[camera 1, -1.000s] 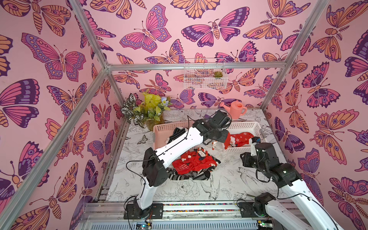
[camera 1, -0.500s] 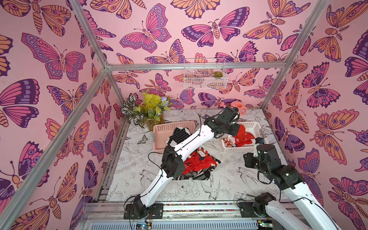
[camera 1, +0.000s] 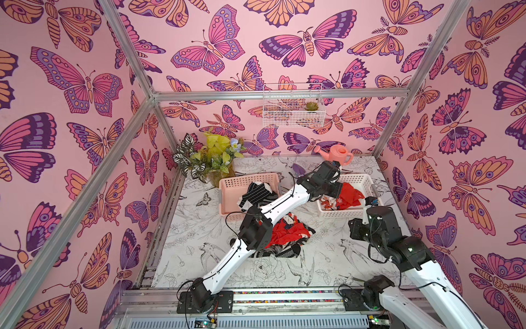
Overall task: Sort the socks into the basket by color
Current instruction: Place the sock in the bin.
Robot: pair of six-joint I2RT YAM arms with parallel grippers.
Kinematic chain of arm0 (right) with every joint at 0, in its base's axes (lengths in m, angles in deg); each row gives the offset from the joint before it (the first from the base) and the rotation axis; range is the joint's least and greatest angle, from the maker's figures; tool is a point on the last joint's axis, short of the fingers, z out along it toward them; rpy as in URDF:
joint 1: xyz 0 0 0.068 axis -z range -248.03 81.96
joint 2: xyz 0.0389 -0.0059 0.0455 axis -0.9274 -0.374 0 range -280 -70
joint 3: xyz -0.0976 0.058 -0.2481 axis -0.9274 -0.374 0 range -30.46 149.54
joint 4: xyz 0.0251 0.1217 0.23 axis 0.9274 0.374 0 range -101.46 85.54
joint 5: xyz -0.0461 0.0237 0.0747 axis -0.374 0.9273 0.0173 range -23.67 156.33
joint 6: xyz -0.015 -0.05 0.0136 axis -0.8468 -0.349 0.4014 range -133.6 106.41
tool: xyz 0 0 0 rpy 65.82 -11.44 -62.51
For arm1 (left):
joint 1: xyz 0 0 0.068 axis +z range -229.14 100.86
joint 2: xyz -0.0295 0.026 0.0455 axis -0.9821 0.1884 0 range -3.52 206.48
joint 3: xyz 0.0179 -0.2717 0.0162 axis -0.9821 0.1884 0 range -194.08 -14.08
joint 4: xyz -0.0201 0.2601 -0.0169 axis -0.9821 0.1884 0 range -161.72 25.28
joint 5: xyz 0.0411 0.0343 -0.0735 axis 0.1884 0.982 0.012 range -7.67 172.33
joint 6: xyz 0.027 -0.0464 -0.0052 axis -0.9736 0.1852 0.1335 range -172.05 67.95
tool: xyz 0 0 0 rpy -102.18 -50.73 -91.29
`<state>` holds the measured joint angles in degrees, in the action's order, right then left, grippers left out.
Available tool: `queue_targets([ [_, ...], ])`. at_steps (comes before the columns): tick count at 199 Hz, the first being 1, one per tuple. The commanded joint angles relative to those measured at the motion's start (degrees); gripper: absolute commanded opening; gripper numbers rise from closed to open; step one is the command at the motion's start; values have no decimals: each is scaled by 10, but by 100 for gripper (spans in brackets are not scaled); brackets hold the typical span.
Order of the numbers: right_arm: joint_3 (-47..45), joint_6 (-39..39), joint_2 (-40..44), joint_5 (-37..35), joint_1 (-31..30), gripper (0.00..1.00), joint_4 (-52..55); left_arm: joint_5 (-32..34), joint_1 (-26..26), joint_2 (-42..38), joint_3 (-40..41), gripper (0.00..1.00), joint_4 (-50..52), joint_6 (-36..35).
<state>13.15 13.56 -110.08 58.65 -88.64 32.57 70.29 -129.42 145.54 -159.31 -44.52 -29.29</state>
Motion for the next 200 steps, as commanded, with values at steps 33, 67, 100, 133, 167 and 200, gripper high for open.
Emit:
queue_targets([
  [33,-2,1,-32,7,7,30,-28,20,29,-1,11,0,-18,-23],
  [67,0,0,-50,16,7,29,-43,28,37,1,14,1,-9,-37],
  [100,0,0,-59,20,7,29,-50,45,40,1,18,3,9,-54],
  [133,-2,1,-67,26,7,29,-60,56,43,-13,37,5,10,-60],
  [167,-1,0,-71,29,7,29,-65,69,46,-23,53,7,14,-64],
  [200,-5,2,-76,35,7,29,-72,71,47,-30,59,17,13,-63],
])
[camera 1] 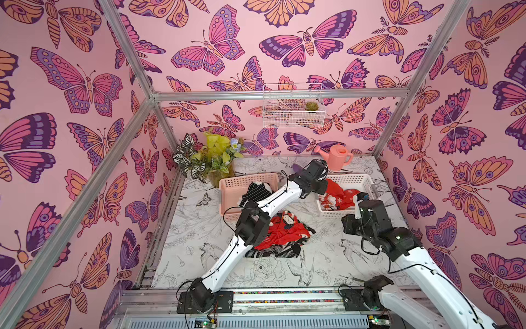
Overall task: Sort the socks into the basket by color
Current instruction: Place the sock in the bin.
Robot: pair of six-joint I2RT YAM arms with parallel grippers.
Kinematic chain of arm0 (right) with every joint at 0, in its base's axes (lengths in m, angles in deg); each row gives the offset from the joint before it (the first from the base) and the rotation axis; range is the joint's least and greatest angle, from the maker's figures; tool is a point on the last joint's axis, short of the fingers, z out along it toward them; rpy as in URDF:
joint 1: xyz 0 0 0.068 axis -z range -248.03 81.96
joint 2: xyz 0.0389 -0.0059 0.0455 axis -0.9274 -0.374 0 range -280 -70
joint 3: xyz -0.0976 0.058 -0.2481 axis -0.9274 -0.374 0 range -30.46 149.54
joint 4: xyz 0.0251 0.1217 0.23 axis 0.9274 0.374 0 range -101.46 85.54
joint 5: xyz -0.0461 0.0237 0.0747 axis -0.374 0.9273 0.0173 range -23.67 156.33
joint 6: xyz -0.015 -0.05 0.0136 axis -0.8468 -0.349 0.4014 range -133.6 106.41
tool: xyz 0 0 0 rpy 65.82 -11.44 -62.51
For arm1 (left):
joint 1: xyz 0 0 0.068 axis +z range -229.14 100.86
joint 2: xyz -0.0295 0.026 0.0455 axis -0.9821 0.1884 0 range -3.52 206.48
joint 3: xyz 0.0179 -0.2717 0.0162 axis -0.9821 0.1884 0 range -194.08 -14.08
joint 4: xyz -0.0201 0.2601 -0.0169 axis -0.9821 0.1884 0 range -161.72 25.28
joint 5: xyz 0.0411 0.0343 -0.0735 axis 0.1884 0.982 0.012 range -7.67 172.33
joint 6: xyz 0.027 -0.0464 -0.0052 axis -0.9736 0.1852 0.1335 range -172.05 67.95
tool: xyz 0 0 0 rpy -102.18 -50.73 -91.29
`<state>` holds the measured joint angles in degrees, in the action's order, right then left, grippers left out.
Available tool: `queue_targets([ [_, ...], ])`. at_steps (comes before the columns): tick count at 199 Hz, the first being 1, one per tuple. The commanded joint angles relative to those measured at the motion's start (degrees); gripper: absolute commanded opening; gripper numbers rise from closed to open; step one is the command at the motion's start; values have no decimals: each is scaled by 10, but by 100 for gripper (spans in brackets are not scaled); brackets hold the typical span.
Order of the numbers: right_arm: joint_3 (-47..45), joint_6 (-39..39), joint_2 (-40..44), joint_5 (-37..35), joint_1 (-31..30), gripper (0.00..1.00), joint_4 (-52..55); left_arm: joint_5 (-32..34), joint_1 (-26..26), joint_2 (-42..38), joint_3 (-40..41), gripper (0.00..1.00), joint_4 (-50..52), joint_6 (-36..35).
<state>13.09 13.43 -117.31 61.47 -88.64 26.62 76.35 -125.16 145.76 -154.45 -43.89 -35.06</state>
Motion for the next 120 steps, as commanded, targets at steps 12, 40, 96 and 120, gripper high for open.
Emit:
queue_targets([
  [12,-7,4,-5,9,7,29,-14,11,4,-32,10,21,6,-4],
  [40,-10,5,-5,13,7,29,-18,13,4,-37,10,31,6,-2],
  [96,-13,6,-6,15,7,30,-23,13,5,-51,0,43,3,3],
  [120,-11,5,-5,15,7,29,-23,11,5,-64,-3,44,3,4],
])
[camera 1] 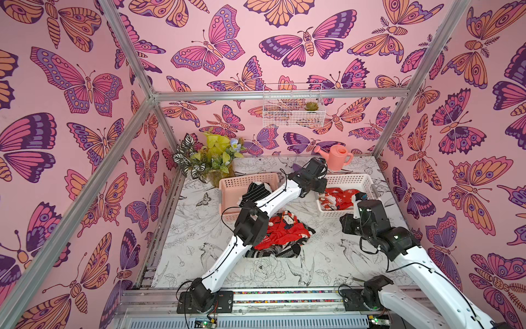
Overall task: Sort the socks into the basket by color
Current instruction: Place the sock in the bin, then pick up the sock at the center of the board.
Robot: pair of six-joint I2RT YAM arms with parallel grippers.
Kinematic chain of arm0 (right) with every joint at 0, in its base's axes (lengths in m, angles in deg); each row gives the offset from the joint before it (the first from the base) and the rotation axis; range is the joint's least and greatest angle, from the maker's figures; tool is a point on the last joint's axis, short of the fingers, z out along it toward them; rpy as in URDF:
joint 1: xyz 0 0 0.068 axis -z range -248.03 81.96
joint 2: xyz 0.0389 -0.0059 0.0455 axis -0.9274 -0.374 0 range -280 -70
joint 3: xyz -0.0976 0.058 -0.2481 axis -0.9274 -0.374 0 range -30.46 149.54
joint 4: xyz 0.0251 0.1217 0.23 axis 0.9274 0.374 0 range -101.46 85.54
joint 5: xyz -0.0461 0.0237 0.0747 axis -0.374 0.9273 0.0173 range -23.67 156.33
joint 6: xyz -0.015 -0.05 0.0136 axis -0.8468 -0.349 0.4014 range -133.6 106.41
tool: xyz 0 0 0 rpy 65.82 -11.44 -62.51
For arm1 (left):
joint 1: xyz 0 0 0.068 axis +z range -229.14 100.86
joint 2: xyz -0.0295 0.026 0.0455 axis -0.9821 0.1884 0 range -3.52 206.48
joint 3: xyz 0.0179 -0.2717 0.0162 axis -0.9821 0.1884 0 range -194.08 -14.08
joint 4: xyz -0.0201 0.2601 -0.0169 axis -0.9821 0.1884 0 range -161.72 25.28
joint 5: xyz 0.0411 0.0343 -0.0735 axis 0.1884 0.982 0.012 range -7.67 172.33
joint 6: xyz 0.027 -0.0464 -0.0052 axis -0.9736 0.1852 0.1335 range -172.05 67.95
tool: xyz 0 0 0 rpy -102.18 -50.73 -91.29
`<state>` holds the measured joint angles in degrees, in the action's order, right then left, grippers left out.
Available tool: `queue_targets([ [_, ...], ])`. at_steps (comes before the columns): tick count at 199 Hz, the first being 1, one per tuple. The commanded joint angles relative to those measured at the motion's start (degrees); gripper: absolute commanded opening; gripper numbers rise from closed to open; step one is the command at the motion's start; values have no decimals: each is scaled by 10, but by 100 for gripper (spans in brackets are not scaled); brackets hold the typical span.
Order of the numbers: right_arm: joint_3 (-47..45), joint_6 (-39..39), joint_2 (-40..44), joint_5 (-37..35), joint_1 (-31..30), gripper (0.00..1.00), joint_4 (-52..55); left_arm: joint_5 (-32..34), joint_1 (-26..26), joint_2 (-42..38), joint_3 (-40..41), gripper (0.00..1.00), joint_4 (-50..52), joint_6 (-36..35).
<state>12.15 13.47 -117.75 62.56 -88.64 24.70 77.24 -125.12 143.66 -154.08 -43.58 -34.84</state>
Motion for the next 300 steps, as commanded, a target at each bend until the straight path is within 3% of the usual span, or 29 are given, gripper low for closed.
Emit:
queue_targets([
  [1,-2,5,-1,4,7,29,-4,2,4,-43,-7,44,0,2],
  [58,1,2,-4,21,7,30,-4,14,4,-126,55,44,7,-10],
  [134,19,-16,-39,68,-1,30,3,46,38,-358,346,44,6,-30],
  [221,93,0,-163,23,-129,29,-22,49,120,-603,609,44,-3,-13],
  [300,154,21,-254,17,-197,30,-57,33,196,-734,705,44,32,-12],
])
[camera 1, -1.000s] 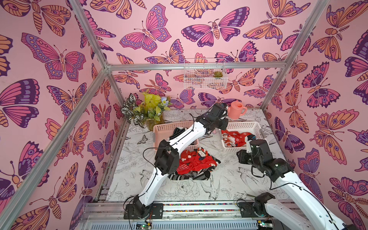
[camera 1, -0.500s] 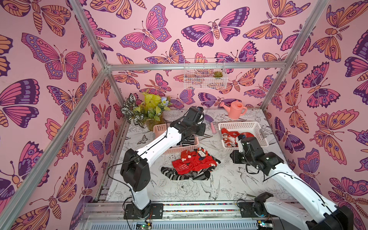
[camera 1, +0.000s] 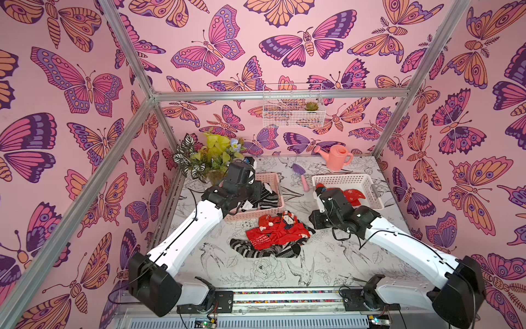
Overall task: Sort the socks into the basket by color
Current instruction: Pick up the sock at the center of the board.
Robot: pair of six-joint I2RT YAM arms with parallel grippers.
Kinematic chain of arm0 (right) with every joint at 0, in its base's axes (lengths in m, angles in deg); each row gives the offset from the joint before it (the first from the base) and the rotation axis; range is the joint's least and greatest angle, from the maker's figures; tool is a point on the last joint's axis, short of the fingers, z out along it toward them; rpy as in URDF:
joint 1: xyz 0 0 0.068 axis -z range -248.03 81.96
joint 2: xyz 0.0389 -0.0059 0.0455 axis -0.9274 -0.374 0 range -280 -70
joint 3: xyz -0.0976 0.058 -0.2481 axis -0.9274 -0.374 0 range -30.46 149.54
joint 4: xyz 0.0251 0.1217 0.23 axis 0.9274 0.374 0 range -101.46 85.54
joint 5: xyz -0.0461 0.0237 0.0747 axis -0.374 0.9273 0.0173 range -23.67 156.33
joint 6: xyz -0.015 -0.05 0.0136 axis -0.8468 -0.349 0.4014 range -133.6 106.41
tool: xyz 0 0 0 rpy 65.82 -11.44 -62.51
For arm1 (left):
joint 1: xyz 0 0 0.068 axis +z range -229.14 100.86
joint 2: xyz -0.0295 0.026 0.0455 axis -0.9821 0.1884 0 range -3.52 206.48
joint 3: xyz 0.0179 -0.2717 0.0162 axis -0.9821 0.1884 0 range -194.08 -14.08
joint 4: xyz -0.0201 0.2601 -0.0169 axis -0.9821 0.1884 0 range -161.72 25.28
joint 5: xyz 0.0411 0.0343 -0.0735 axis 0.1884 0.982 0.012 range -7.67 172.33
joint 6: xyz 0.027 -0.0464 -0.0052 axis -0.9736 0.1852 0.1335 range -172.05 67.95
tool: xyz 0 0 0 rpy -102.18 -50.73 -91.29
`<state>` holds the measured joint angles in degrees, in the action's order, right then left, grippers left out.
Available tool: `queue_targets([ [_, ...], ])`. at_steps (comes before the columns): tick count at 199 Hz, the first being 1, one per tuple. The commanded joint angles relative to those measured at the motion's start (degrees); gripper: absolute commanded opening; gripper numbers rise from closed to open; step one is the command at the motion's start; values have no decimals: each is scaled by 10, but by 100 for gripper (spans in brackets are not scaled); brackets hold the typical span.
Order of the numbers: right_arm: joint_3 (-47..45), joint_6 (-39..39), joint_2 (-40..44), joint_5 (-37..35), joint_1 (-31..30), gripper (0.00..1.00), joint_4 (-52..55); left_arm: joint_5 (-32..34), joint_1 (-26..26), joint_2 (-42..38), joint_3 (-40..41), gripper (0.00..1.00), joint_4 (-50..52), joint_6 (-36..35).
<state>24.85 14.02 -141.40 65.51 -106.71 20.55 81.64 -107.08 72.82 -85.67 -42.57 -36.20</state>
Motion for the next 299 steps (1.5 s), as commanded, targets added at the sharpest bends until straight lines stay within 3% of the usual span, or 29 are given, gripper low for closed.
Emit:
queue_targets([
  [1,28,16,-18,-12,-17,30,-16,-11,17,-26,22,44,23,1],
  [127,83,59,-158,-4,-79,35,-62,-28,71,-119,100,44,7,-18],
  [299,115,102,-292,32,-91,48,-118,-54,79,-122,116,44,3,-13],
])
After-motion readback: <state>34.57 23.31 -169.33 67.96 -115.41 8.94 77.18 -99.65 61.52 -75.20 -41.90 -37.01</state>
